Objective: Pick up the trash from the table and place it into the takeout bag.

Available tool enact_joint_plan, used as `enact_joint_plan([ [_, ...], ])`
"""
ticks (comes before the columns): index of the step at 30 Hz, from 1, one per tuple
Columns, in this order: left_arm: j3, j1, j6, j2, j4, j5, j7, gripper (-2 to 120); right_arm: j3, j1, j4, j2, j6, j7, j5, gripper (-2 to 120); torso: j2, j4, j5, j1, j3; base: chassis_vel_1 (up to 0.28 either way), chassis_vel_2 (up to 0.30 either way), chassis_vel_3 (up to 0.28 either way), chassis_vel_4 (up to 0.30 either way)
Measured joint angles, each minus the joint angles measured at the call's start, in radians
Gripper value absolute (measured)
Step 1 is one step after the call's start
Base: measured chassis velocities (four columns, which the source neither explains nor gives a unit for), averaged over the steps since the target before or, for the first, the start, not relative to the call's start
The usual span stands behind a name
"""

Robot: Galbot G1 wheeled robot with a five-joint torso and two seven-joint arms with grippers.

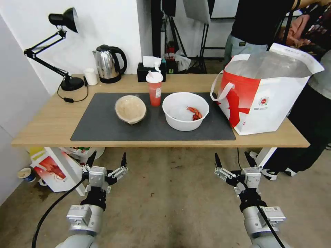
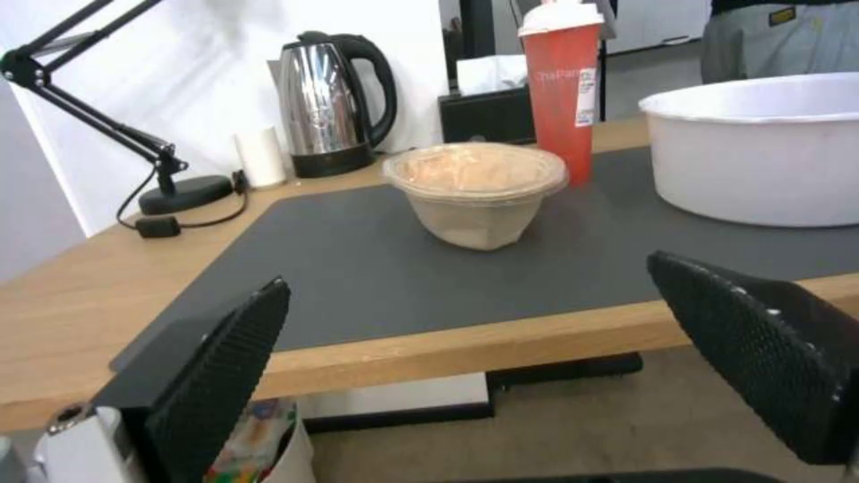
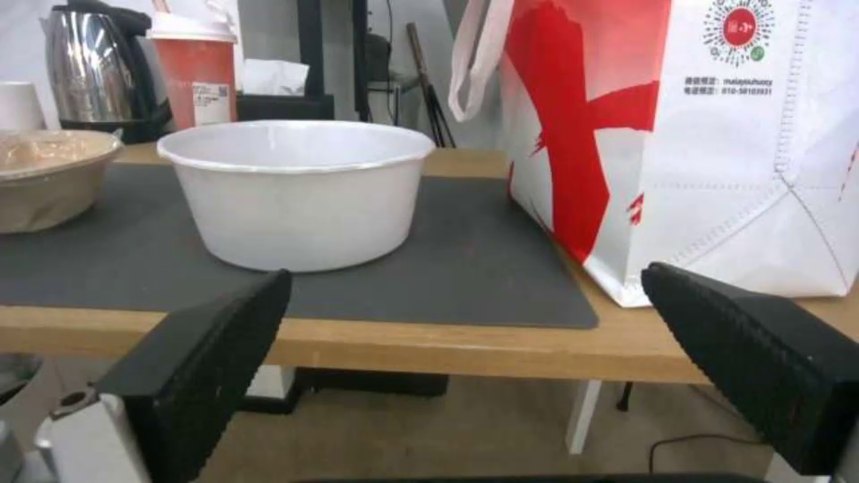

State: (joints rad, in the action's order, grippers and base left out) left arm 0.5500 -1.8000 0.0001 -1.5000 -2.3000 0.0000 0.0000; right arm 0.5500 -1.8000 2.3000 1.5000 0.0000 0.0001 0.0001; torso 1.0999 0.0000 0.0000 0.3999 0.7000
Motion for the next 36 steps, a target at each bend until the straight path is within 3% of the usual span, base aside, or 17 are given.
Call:
enact_joint_plan([
  [28,0.000,0.000,0.000,0.000,0.000,0.000,0.000,100,-0.004,0.002,0.000,0.000,-0.015,-0.001,-0.001,100,0.000,0.0000,0.0001,0.000,0.000,0.000,0.000,0.000,0.000],
  [36,0.000,0.000,0.000,0.000,0.000,0.000,0.000,100,-0.053,0.028,0.014,0.010,-0.247,-0.027,-0.041,100,0.000,0.0001,0.0000,0.000,0.000,0.000,0.000,0.000,0.000],
])
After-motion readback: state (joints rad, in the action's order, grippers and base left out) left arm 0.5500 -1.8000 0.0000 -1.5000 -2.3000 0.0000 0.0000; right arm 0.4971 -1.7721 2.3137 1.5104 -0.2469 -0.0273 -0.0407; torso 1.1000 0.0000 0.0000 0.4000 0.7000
